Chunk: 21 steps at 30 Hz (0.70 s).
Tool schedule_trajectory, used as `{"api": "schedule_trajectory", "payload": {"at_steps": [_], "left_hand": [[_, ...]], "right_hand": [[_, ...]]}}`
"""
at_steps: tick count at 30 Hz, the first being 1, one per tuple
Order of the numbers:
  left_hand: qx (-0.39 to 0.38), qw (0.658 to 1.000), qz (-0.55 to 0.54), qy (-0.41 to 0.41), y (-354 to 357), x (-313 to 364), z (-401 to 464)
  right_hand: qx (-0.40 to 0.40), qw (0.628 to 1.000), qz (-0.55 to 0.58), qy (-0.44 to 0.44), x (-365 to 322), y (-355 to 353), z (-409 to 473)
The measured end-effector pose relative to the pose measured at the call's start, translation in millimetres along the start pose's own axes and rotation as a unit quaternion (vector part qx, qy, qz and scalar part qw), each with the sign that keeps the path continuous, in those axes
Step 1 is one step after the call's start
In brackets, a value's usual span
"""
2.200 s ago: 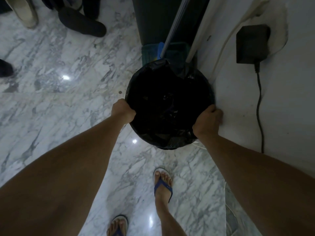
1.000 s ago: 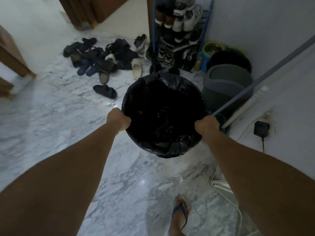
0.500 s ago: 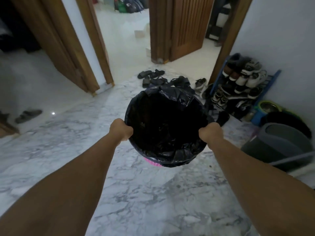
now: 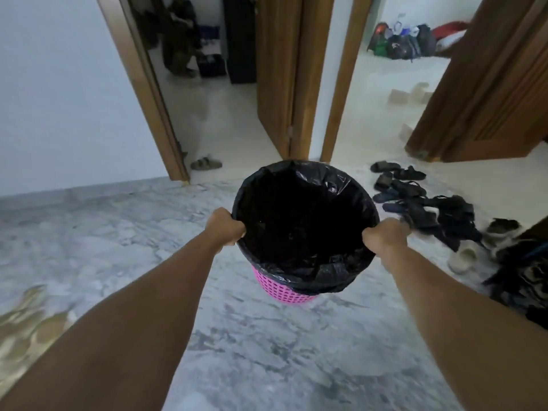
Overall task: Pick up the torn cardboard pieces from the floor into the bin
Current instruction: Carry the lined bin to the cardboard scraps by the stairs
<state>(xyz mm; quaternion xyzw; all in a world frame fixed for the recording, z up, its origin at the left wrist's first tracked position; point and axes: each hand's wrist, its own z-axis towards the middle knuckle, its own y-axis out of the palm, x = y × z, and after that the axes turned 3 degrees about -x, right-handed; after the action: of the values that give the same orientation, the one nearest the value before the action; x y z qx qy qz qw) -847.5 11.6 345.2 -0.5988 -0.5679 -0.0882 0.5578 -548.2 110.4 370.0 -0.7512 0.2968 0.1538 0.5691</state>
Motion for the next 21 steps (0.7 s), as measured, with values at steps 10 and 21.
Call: {"api": "schedule_trajectory", "payload": {"at_steps": [10,21], "left_hand": [[0.136,0.980,-0.086,-0.116,-130,-102,29],[0.286,0.895,-0.224,-0.258,-247,-239,31]], "right_hand": [[-0.134,0.982,-0.043,-0.124,-167,140,13],[-0.275,0.897,-0.142,-0.315,-361,307,-20]]}}
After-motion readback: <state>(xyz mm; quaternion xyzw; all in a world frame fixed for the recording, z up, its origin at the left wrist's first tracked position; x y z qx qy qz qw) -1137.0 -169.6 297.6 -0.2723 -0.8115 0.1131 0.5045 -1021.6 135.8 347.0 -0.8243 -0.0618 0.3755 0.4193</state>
